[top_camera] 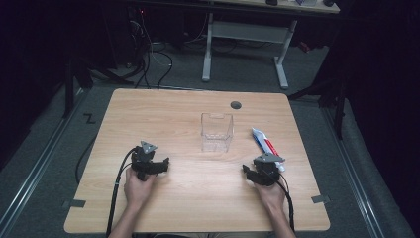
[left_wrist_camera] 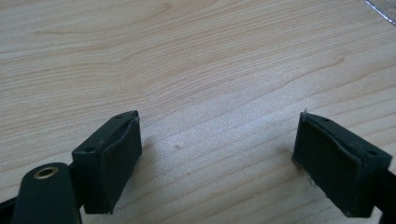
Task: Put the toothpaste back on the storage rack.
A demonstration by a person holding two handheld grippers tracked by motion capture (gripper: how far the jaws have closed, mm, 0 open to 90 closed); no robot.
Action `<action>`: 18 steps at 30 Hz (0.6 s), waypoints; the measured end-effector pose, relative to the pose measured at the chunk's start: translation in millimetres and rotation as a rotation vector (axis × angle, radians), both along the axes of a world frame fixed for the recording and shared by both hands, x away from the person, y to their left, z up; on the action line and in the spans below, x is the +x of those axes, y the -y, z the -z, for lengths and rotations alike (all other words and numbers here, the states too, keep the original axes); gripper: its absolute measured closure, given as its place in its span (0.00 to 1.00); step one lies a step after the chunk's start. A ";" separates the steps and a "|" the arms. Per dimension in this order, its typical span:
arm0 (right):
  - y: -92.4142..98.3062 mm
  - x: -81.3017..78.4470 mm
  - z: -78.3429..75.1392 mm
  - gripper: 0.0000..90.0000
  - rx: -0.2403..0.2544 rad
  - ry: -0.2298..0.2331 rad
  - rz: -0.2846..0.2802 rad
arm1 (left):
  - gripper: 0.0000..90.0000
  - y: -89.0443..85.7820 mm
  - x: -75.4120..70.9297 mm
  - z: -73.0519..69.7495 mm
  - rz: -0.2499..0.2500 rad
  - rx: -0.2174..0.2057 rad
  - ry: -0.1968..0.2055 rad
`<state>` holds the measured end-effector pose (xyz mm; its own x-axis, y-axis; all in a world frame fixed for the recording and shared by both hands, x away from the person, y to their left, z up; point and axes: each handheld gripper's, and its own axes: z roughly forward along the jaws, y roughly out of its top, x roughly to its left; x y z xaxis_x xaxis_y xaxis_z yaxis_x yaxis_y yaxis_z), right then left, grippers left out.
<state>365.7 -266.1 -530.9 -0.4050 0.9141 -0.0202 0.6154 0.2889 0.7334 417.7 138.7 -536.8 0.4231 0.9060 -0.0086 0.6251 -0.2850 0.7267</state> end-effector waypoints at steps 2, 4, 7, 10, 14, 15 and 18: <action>-0.8 -1.0 -0.4 0.53 0.005 -0.002 -0.003 | 0.17 0.0 0.0 0.0 0.000 0.000 0.000; -1.3 -2.7 -2.1 0.54 0.011 0.009 -0.005 | 0.17 0.0 0.0 0.0 0.000 0.000 0.000; -1.5 -4.8 -5.1 0.55 0.021 0.028 -0.005 | 0.17 0.0 0.0 0.0 0.000 0.000 0.000; -1.1 -6.5 -7.7 0.55 0.030 0.027 -0.003 | 0.17 0.0 0.0 0.0 0.000 0.000 0.000; 0.3 -9.2 -10.9 0.55 0.042 0.028 -0.005 | 0.17 0.0 0.0 0.0 0.001 0.000 0.000; 0.3 -9.2 -10.9 0.55 0.042 0.028 -0.005 | 0.17 0.0 0.0 0.0 0.001 0.000 0.000; 1.3 -11.4 -13.5 0.55 0.047 0.032 -0.007 | 0.17 0.0 0.0 0.0 0.000 0.000 0.000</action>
